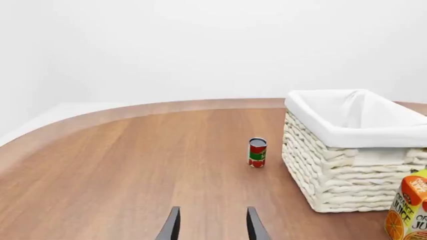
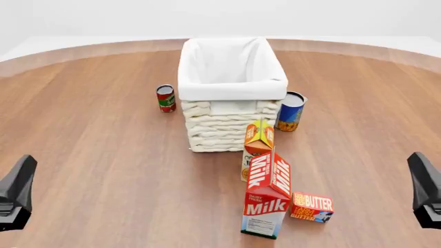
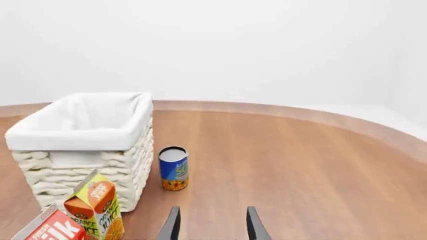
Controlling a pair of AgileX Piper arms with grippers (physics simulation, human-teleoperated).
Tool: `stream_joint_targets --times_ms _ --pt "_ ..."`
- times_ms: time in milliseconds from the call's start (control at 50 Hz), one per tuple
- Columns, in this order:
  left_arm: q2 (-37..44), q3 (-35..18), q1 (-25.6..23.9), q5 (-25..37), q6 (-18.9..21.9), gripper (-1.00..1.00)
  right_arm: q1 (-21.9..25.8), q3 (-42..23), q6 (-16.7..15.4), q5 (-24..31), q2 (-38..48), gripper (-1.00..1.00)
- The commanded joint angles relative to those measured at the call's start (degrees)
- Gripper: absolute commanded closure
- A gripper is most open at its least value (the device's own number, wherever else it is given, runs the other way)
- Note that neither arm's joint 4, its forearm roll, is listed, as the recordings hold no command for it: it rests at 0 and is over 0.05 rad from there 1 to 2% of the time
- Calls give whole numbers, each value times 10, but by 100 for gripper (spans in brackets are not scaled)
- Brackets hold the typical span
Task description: Pick up the butter and put it in the basket.
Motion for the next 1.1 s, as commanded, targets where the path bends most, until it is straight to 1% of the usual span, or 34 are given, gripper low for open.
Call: stream_joint_targets --times_ms 20,100,140,200,220,260,280,300,320,340,360,380,400,440,480,520,560,580,600,620,640,660,700,720,740,800,840,880,900,940,1020,1040,1100 --pt "3 -1 0 -1 0 -100 -27 15 -8 -17 6 -100" --pt "3 -1 0 -1 0 -100 -27 14 -5 -16 3 -100" --pt "3 -1 0 -1 0 -100 -30 15 -21 -17 7 -100" --pt "3 -1 0 -1 0 -100 -31 15 -2 -26 26 -100" --pt "3 -1 0 -1 0 -100 -31 15 10 -30 34 -100" --pt "3 -1 0 -1 0 -100 -21 15 22 -36 46 -100" --pt "3 -1 0 -1 0 -100 -20 14 17 -31 35 -100" --pt "3 -1 0 -1 0 -100 -14 13 24 -38 50 -100" --pt "3 -1 0 -1 0 -100 -12 9 37 -40 55 -100" --pt "3 -1 0 -1 0 -100 -26 0 50 -40 64 -100" --pt "3 -1 0 -1 0 -100 -26 0 50 -40 64 -100" --pt "3 -1 0 -1 0 -100 -24 -18 51 -16 48 -100" --pt "3 -1 0 -1 0 -100 -24 -18 51 -14 47 -100" --pt "3 -1 0 -1 0 -100 -20 -31 51 -19 75 -100" --pt "3 -1 0 -1 0 -100 -15 -41 39 -24 84 -100" --pt "3 -1 0 -1 0 -100 -3 -55 15 -37 116 -100" --pt "3 -1 0 -1 0 -100 1 -58 14 -44 126 -100" --pt "3 -1 0 -1 0 -100 8 -69 -5 -44 129 -100" --pt "3 -1 0 -1 0 -100 8 -69 -5 -44 129 -100" --pt "3 -1 0 -1 0 -100 23 -76 -28 -44 137 -100" --pt "3 -1 0 -1 0 -100 23 -76 -28 -44 137 -100" --pt "3 -1 0 -1 0 -100 30 -81 -22 -45 148 -100" --pt "3 -1 0 -1 0 -100 44 -92 -32 -50 169 -100" --pt "3 -1 0 -1 0 -100 46 -94 -41 -53 173 -100" --pt "3 -1 0 -1 0 -100 48 -95 -56 -60 180 -100" --pt "3 -1 0 -1 0 -100 56 -104 -69 -68 208 -100" --pt "3 -1 0 -1 0 -100 72 -109 -84 -60 211 -100" --pt "3 -1 0 -1 0 -100 77 -112 -92 -56 215 -100" --pt "3 -1 0 -1 0 -100 88 -114 -103 -50 216 -100" --pt "3 -1 0 -1 0 -100 92 -118 -112 -46 224 -100" --pt "3 -1 0 -1 0 -100 109 -126 -145 -41 240 -100" --pt "3 -1 0 -1 0 -100 109 -126 -145 -41 240 -100" --pt "3 -1 0 -1 0 -100 120 -131 -167 -28 248 -100"
